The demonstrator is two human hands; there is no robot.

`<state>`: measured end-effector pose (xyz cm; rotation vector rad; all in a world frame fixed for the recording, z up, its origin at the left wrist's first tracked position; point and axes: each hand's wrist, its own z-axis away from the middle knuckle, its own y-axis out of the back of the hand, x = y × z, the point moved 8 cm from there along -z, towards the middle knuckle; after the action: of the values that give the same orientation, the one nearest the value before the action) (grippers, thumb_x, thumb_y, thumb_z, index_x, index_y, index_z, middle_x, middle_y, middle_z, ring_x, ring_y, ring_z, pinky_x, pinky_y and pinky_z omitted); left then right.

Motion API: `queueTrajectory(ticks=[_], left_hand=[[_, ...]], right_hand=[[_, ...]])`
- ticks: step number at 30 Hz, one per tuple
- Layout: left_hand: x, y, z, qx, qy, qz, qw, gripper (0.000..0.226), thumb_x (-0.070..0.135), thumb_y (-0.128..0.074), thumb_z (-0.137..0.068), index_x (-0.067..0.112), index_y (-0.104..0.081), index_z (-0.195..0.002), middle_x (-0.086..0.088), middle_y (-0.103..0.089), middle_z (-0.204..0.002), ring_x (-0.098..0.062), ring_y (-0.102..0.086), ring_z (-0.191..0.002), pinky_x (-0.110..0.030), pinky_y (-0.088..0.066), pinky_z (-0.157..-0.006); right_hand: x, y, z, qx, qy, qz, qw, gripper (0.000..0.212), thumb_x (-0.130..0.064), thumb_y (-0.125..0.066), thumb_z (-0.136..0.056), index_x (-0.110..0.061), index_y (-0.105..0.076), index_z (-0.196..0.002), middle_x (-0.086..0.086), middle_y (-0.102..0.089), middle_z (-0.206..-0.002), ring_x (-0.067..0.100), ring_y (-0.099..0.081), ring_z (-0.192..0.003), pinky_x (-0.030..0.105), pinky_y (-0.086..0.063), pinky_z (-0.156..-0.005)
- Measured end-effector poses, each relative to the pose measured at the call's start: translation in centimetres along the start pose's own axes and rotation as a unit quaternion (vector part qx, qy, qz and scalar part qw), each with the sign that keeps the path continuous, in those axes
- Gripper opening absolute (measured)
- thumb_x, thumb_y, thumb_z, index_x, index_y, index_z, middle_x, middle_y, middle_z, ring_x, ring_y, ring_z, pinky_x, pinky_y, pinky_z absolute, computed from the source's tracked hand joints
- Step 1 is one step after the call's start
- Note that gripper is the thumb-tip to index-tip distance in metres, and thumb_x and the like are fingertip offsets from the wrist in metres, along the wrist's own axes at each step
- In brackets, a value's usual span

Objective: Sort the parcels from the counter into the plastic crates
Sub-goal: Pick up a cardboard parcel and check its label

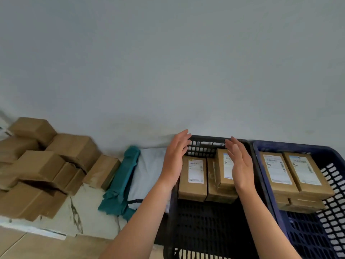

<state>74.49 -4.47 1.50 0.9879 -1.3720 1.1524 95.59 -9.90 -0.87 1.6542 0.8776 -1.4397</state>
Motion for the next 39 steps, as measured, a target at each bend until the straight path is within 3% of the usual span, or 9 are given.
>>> queueTrajectory(ticks=[4, 8, 10, 16, 23, 32, 37, 39], left_hand=[[2.9, 9.6, 2.3, 0.052, -0.036, 0.011, 0.998, 0.056, 0.053, -0.054, -0.094, 0.025, -0.059, -0.141, 0.004, -0.065, -0.14, -0.008, -0.061, -0.131, -0.029, -0.046, -0.115], [4.3, 21.3, 5.2, 0.122, -0.041, 0.005, 0.992, 0.036, 0.032, -0.049, -0.108, 0.023, -0.06, -0.141, 0.002, -0.067, -0.137, -0.009, -0.062, -0.129, -0.035, -0.045, -0.118], [5.1, 27.1, 6.9, 0.154, -0.042, 0.003, 0.987, 0.031, 0.029, -0.049, -0.11, 0.025, -0.061, -0.138, 0.003, -0.068, -0.135, -0.009, -0.062, -0.129, -0.037, -0.044, -0.118], [8.2, 41.8, 12.8, 0.232, -0.051, -0.016, 0.971, 0.041, 0.047, -0.054, -0.096, 0.031, -0.064, -0.132, 0.007, -0.068, -0.135, -0.008, -0.06, -0.131, -0.034, -0.042, -0.117], [10.4, 53.3, 17.6, 0.318, -0.047, -0.012, 0.947, 0.033, 0.031, -0.044, -0.112, 0.024, -0.06, -0.14, 0.007, -0.067, -0.137, -0.005, -0.059, -0.132, -0.031, -0.041, -0.119], [9.4, 60.7, 13.3, 0.316, -0.001, -0.109, 0.943, 0.046, 0.053, -0.044, -0.103, 0.035, -0.056, -0.143, 0.02, -0.063, -0.135, -0.002, -0.054, -0.131, -0.033, -0.042, -0.114], [7.5, 63.8, 5.7, 0.266, 0.068, -0.234, 0.933, 0.043, 0.044, -0.046, -0.109, 0.033, -0.049, -0.15, 0.018, -0.055, -0.144, 0.0, -0.05, -0.127, -0.015, -0.036, -0.088], [6.0, 64.7, 1.9, 0.223, 0.104, -0.281, 0.928, 0.047, 0.041, -0.047, -0.109, 0.028, -0.045, -0.154, 0.011, -0.052, -0.151, -0.007, -0.048, -0.135, -0.02, -0.036, -0.095]], right_hand=[[-2.6, -7.6, 2.3, -0.043, 0.01, -0.028, 0.999, 0.04, -0.039, -0.04, -0.113, -0.03, -0.052, -0.15, -0.007, -0.065, -0.141, 0.007, -0.059, -0.133, 0.04, -0.04, -0.12], [-5.6, -16.5, 5.5, -0.09, 0.022, -0.034, 0.995, 0.042, -0.039, -0.041, -0.113, -0.028, -0.051, -0.152, -0.007, -0.067, -0.139, 0.004, -0.06, -0.13, 0.034, -0.042, -0.117], [-6.9, -21.2, 6.9, -0.105, 0.033, -0.045, 0.993, 0.041, -0.034, -0.041, -0.113, -0.024, -0.051, -0.152, -0.004, -0.067, -0.138, 0.004, -0.062, -0.128, 0.036, -0.043, -0.118], [-9.8, -35.2, 11.6, -0.163, 0.053, -0.066, 0.983, 0.04, -0.03, -0.04, -0.113, -0.018, -0.052, -0.15, 0.004, -0.068, -0.136, 0.013, -0.064, -0.128, 0.045, -0.045, -0.117], [-13.1, -48.9, 16.9, -0.251, 0.062, -0.072, 0.963, 0.039, -0.031, -0.042, -0.112, -0.02, -0.054, -0.148, 0.0, -0.07, -0.134, 0.01, -0.064, -0.127, 0.045, -0.045, -0.118], [-11.3, -59.5, 15.6, -0.275, 0.031, -0.042, 0.96, 0.04, -0.038, -0.045, -0.111, -0.027, -0.054, -0.148, -0.008, -0.069, -0.134, 0.008, -0.063, -0.126, 0.04, -0.045, -0.116], [-6.1, -64.8, 10.7, -0.244, -0.027, 0.007, 0.969, 0.053, -0.055, -0.05, -0.097, -0.034, -0.054, -0.145, -0.007, -0.064, -0.14, 0.013, -0.059, -0.13, 0.041, -0.045, -0.115], [-3.2, -66.4, 8.6, -0.225, -0.067, 0.036, 0.971, 0.049, -0.047, -0.051, -0.103, -0.03, -0.051, -0.149, -0.005, -0.059, -0.145, 0.014, -0.056, -0.129, 0.037, -0.044, -0.11]])
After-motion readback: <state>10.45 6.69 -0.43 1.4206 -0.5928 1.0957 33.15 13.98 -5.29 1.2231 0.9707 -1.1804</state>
